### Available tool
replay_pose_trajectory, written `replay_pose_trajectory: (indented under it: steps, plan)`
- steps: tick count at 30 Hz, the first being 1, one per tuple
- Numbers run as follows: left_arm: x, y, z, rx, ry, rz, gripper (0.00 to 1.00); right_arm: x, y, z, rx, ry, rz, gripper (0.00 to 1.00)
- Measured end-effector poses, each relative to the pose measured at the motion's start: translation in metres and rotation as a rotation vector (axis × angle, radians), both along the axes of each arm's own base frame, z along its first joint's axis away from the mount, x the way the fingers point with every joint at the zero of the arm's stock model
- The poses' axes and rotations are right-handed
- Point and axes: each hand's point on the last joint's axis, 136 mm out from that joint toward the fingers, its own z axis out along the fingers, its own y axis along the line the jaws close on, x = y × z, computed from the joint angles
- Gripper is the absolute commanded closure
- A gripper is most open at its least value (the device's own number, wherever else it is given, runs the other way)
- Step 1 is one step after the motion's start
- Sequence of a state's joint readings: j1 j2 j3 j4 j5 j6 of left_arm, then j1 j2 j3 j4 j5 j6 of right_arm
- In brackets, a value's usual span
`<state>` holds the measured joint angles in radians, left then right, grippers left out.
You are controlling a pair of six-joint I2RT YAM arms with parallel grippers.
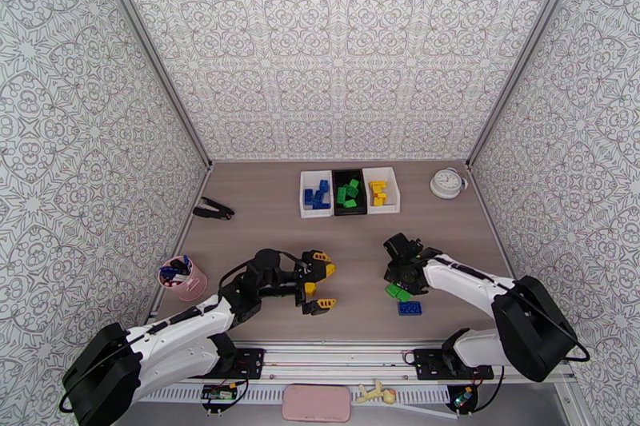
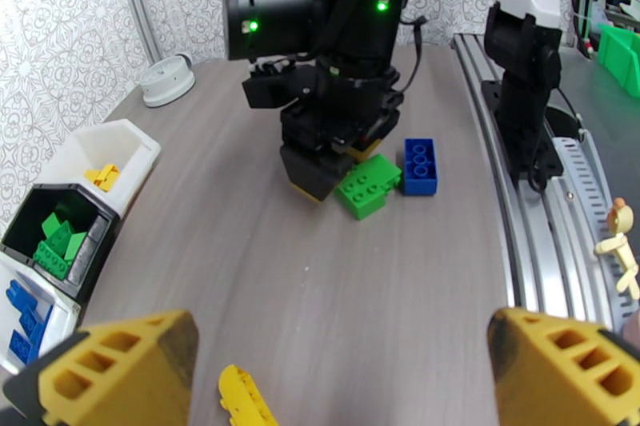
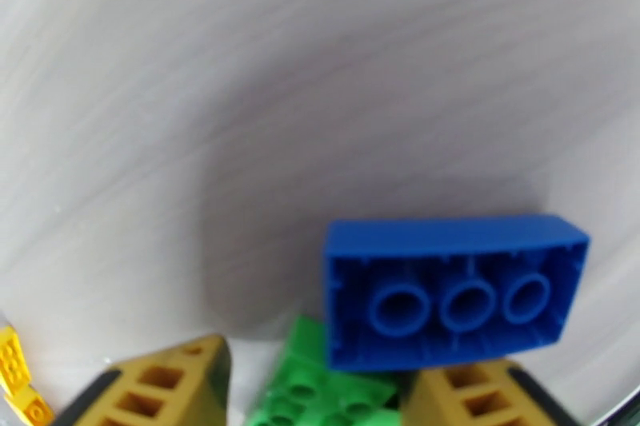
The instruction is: Sort the legos into containers by color
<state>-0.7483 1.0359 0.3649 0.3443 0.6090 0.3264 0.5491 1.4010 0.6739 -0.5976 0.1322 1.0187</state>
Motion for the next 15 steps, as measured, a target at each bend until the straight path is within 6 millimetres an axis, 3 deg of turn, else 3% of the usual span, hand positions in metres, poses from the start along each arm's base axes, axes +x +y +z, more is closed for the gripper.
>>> replay_pose_trajectory:
  steps: [15]
  plan:
    - [0.0006, 0.0001, -0.0001, 0.001, 0.0, 0.003, 0.0, 0.003, 0.004, 0.0014, 0.001, 0.01, 0.018, 0.73]
